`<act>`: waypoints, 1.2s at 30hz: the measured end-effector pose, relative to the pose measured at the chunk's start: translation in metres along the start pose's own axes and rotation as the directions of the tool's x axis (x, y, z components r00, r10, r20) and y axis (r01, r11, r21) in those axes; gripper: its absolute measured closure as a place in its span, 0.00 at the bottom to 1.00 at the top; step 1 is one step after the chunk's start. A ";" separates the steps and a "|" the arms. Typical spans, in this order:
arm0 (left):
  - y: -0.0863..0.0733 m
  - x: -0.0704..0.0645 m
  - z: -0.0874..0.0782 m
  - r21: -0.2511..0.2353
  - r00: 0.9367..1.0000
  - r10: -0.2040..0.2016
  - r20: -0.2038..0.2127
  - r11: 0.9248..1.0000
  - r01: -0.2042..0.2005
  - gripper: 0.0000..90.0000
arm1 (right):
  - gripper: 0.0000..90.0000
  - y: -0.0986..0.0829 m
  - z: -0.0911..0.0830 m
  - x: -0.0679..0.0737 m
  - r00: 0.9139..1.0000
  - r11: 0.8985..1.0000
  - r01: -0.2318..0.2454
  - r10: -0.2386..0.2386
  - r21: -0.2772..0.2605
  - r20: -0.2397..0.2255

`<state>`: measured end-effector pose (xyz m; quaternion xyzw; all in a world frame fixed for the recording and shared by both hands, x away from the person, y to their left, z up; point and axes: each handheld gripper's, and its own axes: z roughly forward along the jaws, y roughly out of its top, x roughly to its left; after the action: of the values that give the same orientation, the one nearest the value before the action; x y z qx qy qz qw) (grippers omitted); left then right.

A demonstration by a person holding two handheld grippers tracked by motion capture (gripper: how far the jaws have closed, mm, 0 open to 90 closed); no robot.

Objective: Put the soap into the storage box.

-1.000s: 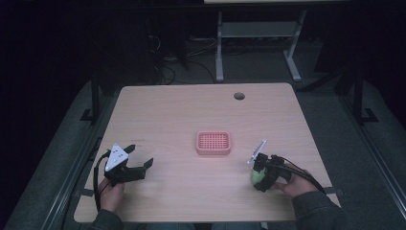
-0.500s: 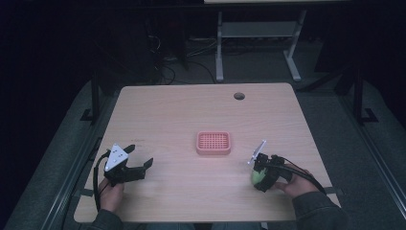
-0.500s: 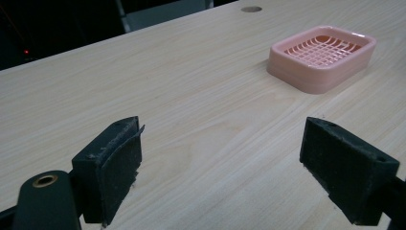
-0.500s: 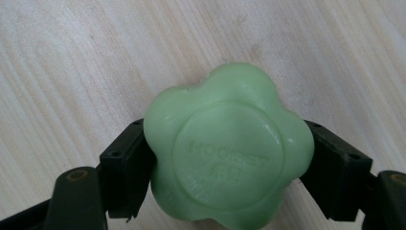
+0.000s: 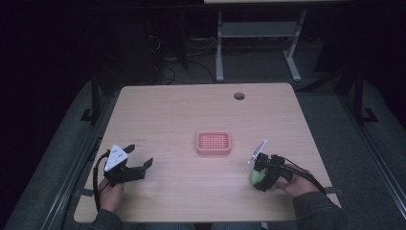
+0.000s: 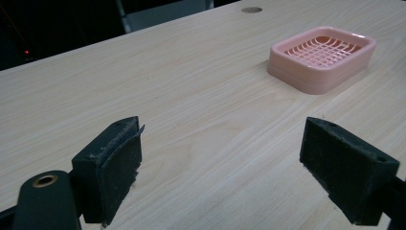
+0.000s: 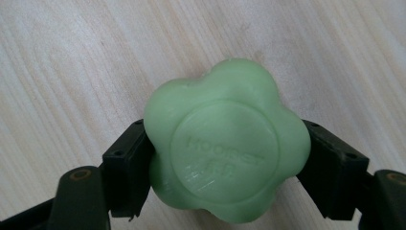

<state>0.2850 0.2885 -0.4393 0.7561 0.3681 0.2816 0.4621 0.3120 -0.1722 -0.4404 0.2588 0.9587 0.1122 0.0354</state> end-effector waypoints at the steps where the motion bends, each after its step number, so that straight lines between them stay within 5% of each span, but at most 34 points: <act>1: 0.000 0.000 0.000 0.000 1.000 0.001 0.000 1.000 -0.001 0.16 | 0.29 -0.001 0.000 -0.001 1.000 1.000 -0.004 0.004 -0.004 -0.002; 19: 0.000 -0.001 0.002 0.005 1.000 0.006 0.006 1.000 -0.007 0.16 | 0.29 -0.003 0.005 -0.004 0.999 0.999 -0.036 0.035 -0.027 -0.033; 33: 0.000 0.000 0.001 0.000 1.000 0.007 0.004 1.000 -0.007 0.16 | 0.29 -0.002 0.005 -0.002 1.000 0.999 -0.027 0.027 -0.022 -0.015; 36: 0.000 0.000 0.001 0.003 1.000 0.005 0.003 1.000 -0.005 0.16 | 0.30 0.000 0.004 0.002 1.000 1.000 0.000 0.000 -0.008 0.017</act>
<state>0.2855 0.2884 -0.4396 0.7580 0.3660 0.2811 0.4609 0.3106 -0.1708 -0.4441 0.2596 0.9579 0.1141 0.0448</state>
